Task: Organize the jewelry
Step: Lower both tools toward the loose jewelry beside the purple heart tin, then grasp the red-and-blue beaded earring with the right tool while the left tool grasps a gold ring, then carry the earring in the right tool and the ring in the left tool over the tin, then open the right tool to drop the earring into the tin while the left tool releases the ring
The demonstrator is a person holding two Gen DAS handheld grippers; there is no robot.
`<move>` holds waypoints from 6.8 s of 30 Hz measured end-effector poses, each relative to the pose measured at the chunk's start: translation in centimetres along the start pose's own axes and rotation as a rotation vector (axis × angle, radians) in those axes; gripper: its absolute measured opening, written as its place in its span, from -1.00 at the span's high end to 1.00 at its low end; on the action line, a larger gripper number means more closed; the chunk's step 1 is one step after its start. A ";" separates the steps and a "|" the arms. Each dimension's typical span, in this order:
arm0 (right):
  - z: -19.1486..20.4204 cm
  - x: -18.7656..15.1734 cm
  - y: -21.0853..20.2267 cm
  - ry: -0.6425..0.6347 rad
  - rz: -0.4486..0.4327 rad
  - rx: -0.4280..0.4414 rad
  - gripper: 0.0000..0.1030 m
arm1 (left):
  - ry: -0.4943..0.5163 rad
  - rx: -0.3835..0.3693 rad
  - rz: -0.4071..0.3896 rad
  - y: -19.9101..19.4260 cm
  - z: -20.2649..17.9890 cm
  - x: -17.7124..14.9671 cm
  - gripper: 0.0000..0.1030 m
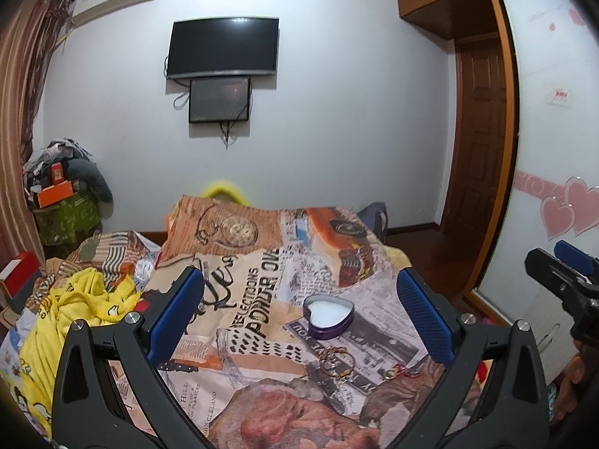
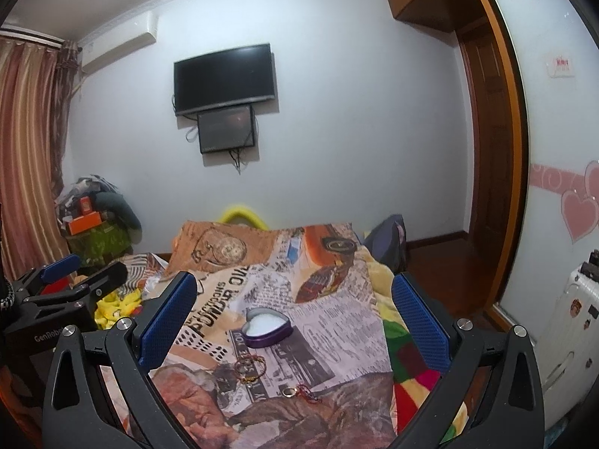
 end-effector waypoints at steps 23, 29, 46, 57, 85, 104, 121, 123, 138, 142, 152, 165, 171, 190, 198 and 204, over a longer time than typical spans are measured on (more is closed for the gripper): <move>-7.9 -6.4 11.3 0.000 0.376 -0.150 -1.00 | 0.083 -0.113 0.418 15.2 -0.9 -7.7 -1.00; -8.4 -8.8 12.9 -0.009 0.488 -0.126 -1.00 | 0.132 -0.190 0.499 17.0 -2.9 -9.7 -1.00; -6.3 -15.0 15.4 -0.081 0.709 -0.005 -0.36 | 0.133 -0.329 0.613 19.0 -5.5 -12.4 -0.86; -5.3 -15.3 16.0 -0.098 0.688 0.054 0.80 | 0.110 -0.426 0.691 20.1 -8.4 -12.8 -0.36; -7.5 -11.5 14.4 0.024 0.601 0.023 0.86 | 0.168 -0.508 0.685 20.7 -13.5 -12.9 0.52; -3.7 -7.3 12.4 -0.023 0.484 0.043 0.86 | 0.082 -0.399 0.500 17.2 -7.0 -7.4 0.52; 1.0 -4.5 14.8 -0.067 0.400 0.103 0.86 | 0.013 -0.324 0.392 17.7 -1.3 -4.4 0.52; 1.3 -4.6 15.5 -0.064 0.399 0.108 0.85 | 0.011 -0.317 0.392 18.2 -0.9 -4.4 0.52; 2.2 -4.4 20.3 -0.079 0.403 0.130 0.85 | 0.002 -0.281 0.407 23.2 0.4 -4.4 0.52; 2.5 -4.8 21.9 -0.091 0.427 0.141 0.85 | 0.006 -0.280 0.424 24.4 0.3 -4.9 0.52; 2.2 -6.4 26.4 -0.126 0.521 0.148 0.86 | 0.026 -0.301 0.475 28.0 -0.2 -5.9 0.52; 1.6 -8.8 30.5 -0.155 0.718 0.233 0.86 | 0.015 -0.398 0.556 30.7 -0.9 -7.9 0.52; 1.4 -9.1 31.1 -0.163 0.754 0.247 0.86 | 0.027 -0.415 0.575 31.0 -1.3 -8.4 0.52; 1.2 -7.1 28.9 -0.140 0.733 0.201 0.63 | 0.049 -0.349 0.515 26.9 0.1 -5.6 0.52; 1.6 -5.5 25.4 -0.162 0.666 0.164 0.59 | 0.068 -0.330 0.494 23.1 0.2 -4.7 0.52; 2.0 -5.0 22.5 -0.171 0.621 0.149 0.21 | 0.075 -0.318 0.494 20.7 0.2 -4.9 0.49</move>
Point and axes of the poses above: each gripper's, at about its wrist camera, not at the fingertips, and y roughly the way its jaws point, z to its left, x to its top, the point moved 1 cm from there along y, roughly the way its jaws point, and after that the axes turned 8 degrees about y, right-handed, at the moved point
